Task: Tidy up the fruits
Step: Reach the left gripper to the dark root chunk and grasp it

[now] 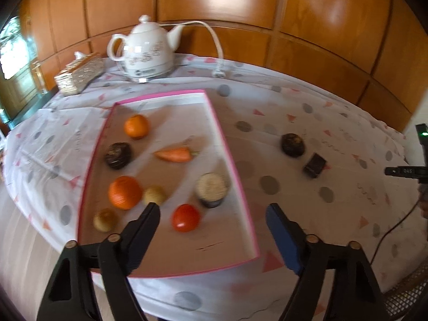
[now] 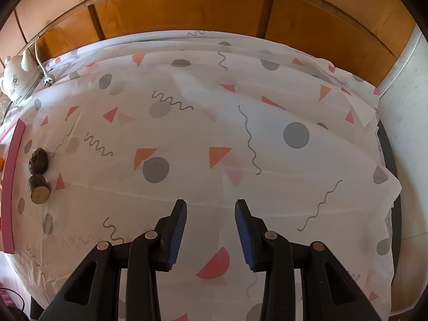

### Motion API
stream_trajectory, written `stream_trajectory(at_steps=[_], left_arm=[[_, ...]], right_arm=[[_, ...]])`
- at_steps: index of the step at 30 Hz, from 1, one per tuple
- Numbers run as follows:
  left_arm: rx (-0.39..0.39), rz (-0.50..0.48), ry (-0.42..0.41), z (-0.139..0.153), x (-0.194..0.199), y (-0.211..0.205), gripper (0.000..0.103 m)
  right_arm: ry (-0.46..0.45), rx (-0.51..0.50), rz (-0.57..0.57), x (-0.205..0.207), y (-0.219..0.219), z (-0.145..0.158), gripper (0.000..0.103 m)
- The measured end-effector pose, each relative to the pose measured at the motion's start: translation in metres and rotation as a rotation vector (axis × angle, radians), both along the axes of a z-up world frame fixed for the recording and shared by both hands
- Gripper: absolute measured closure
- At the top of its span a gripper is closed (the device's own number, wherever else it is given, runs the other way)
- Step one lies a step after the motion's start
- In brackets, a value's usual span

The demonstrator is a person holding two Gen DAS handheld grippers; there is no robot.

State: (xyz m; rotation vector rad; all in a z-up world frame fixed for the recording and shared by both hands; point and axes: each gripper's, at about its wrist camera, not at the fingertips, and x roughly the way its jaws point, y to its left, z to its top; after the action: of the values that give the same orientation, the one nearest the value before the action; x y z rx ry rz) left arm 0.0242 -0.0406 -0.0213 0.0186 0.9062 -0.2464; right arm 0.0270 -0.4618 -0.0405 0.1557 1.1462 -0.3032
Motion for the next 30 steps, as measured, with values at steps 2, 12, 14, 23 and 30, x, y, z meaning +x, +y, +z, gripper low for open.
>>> stream_trajectory(at_steps=[2, 12, 14, 23, 30], left_arm=[[-0.008, -0.036, 0.018, -0.001, 0.004, -0.012, 0.028], [-0.049, -0.154, 0.113, -0.014, 0.024, -0.065, 0.028], [-0.05, -0.165, 0.129, -0.018, 0.024, -0.072, 0.028], [-0.094, -0.192, 0.198, -0.029, 0.042, -0.093, 0.052], [-0.16, -0.179, 0.215, -0.032, 0.063, -0.111, 0.056]], right_arm=[[-0.004, 0.001, -0.005, 0.0, -0.001, 0.001, 0.065], [-0.014, 0.01, 0.004, -0.001, 0.0, 0.004, 0.065], [-0.013, 0.009, 0.001, -0.001, -0.001, 0.003, 0.065], [-0.034, -0.005, -0.068, -0.004, -0.014, 0.01, 0.065], [-0.036, 0.008, -0.169, -0.01, -0.037, 0.011, 0.065]])
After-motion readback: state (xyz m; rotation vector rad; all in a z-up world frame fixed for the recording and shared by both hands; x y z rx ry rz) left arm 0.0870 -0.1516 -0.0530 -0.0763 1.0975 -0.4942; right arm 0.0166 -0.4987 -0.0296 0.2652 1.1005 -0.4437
